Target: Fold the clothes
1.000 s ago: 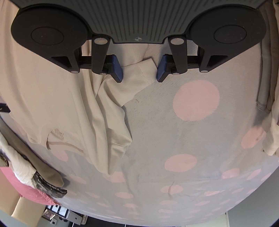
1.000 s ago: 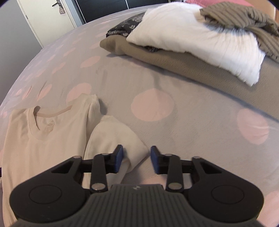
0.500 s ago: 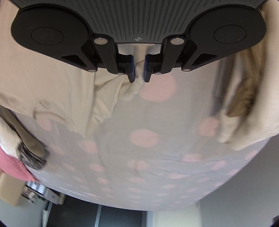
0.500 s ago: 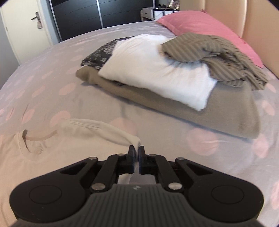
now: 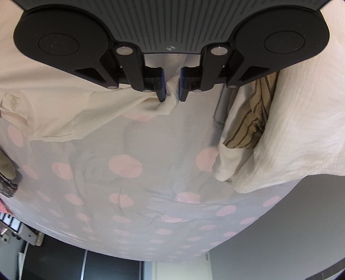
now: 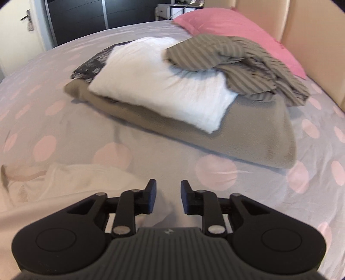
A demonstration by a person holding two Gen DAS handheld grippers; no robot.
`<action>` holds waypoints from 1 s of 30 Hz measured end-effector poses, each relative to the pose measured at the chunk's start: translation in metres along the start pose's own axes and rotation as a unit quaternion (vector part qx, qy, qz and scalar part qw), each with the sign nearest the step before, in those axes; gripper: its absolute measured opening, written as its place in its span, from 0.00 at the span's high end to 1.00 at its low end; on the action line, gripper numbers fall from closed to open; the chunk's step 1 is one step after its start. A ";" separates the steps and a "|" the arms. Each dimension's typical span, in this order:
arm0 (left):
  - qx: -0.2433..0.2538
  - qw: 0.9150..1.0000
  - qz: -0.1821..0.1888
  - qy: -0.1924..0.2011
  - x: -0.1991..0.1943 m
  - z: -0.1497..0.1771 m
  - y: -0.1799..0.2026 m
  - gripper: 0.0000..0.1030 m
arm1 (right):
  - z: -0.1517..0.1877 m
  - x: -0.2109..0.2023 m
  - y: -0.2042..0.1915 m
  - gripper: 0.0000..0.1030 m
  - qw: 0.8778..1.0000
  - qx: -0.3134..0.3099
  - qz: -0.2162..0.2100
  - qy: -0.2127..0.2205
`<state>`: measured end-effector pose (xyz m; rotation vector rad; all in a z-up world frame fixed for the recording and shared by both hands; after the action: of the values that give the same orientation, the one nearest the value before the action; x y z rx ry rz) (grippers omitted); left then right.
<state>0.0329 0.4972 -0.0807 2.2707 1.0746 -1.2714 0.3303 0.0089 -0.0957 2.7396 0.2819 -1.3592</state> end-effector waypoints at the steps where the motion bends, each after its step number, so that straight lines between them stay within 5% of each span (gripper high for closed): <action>1: -0.003 1.000 -0.012 0.001 0.001 0.000 -0.002 0.82 | -0.001 0.000 0.004 0.72 1.000 0.002 0.005 0.003; 6: 0.019 0.999 0.005 0.033 -0.005 -0.007 0.005 0.80 | -0.005 0.005 0.015 0.70 1.000 0.012 -0.015 0.007; 11: 0.067 0.993 0.081 0.050 -0.005 -0.014 0.039 0.60 | -0.005 0.014 -0.011 0.63 0.995 -0.013 -0.102 -0.001; 19: 0.168 0.978 0.116 0.047 0.035 -0.019 0.098 0.57 | -0.011 0.043 -0.069 0.48 0.976 -0.138 -0.166 0.008; 25: 0.161 0.977 0.135 0.038 0.066 -0.023 0.114 0.59 | -0.010 0.067 -0.099 0.48 0.961 -0.195 -0.198 -0.006; 27: 0.145 0.977 0.154 0.032 0.071 -0.022 0.116 0.73 | -0.006 0.071 -0.106 0.53 0.958 -0.208 -0.200 -0.007; 29: 0.138 0.977 0.162 0.032 0.074 -0.020 0.118 0.84 | -0.001 0.073 -0.112 0.87 0.955 -0.220 -0.199 -0.007; 30: 0.136 0.977 0.159 0.034 0.073 -0.019 0.119 0.90 | 0.001 0.072 -0.114 0.93 0.954 -0.226 -0.198 -0.008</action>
<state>0.1556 0.4630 -0.1405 2.5741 0.5490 -1.2765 0.3498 0.1301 -0.1518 2.3608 1.0469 -1.1932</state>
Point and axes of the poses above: each gripper's, at about its wrist camera, not at the fingertips, and x roughly the way its jaws point, y to its right, z to its underside, the point moved 4 cm from there along x, roughly the way its jaws point, and after that the axes turned 1 degree about -z, right-handed, at the moved point
